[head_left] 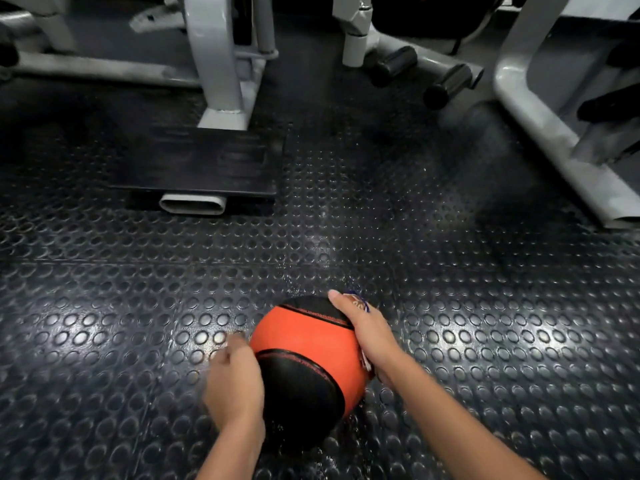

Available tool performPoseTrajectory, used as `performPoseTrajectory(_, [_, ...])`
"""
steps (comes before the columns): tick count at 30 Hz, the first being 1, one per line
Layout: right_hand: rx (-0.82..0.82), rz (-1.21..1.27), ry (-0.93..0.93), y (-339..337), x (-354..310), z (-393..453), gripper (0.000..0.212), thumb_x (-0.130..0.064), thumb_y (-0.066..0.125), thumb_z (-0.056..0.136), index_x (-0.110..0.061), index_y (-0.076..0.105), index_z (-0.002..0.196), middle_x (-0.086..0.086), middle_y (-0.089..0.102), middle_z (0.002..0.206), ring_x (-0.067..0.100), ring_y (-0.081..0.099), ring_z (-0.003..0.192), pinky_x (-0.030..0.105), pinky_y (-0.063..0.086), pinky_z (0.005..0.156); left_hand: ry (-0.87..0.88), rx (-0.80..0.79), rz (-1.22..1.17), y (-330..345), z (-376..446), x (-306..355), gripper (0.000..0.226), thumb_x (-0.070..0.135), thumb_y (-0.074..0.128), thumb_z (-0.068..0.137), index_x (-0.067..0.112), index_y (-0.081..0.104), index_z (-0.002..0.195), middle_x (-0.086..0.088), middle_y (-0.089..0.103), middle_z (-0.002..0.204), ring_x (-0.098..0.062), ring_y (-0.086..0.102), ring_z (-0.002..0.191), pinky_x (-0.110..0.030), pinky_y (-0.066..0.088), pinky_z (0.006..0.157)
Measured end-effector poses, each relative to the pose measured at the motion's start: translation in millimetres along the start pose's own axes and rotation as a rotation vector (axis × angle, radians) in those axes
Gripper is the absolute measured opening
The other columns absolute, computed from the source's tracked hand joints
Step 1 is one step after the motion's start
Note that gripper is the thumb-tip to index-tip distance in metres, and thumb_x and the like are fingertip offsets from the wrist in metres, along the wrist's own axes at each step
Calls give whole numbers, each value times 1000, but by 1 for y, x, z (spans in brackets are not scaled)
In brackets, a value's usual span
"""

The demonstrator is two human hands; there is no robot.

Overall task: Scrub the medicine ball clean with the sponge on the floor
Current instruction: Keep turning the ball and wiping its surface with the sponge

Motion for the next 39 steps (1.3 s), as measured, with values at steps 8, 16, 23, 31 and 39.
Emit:
performPoseTrajectory(8, [82, 105, 64, 8, -1, 14, 89, -100, 61, 55, -37, 75, 116, -6, 74, 125, 23, 68, 116, 50, 48, 108, -30, -185, -169, 33, -3, 35, 84, 81, 37, 83, 30, 53, 147, -11, 60, 143, -41, 57, 128, -59, 46, 112])
performPoseTrajectory(16, [195, 144, 6, 17, -38, 28, 79, -83, 53, 83, -28, 58, 140, 8, 61, 134, 33, 56, 130, 49, 39, 116, 90, -213, -77, 59, 23, 88, 77, 78, 45, 96, 30, 44, 155, -13, 47, 156, -39, 48, 139, -49, 40, 111])
performPoseTrajectory(23, [317, 43, -101, 9, -48, 30, 48, -52, 35, 107, -18, 64, 124, 3, 64, 131, 24, 57, 124, 44, 41, 112, 106, -139, -127, 59, 37, 81, 71, 79, 50, 90, 33, 57, 144, -4, 57, 144, -34, 54, 129, -48, 44, 109])
performPoseTrajectory(31, [144, -194, -563, 33, -89, 26, 34, -47, 45, 108, -36, 68, 131, -17, 68, 130, 6, 58, 126, 25, 40, 112, 133, -200, -186, 53, 50, 77, 64, 86, 55, 76, 38, 67, 116, 5, 69, 123, -27, 65, 114, -54, 51, 106])
performPoseTrajectory(39, [116, 132, 28, 6, -13, 72, 72, -76, 53, 84, -19, 72, 122, 9, 78, 113, 31, 74, 103, 50, 56, 100, 268, -217, -74, 61, 38, 87, 65, 90, 53, 73, 45, 68, 117, 10, 69, 121, -23, 63, 115, -50, 50, 106])
Point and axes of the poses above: each hand's wrist, its own z-axis towards the middle knuckle, its own y-axis out of the palm, x = y × z, the point moved 9 cm from there along z, towards the middle knuckle
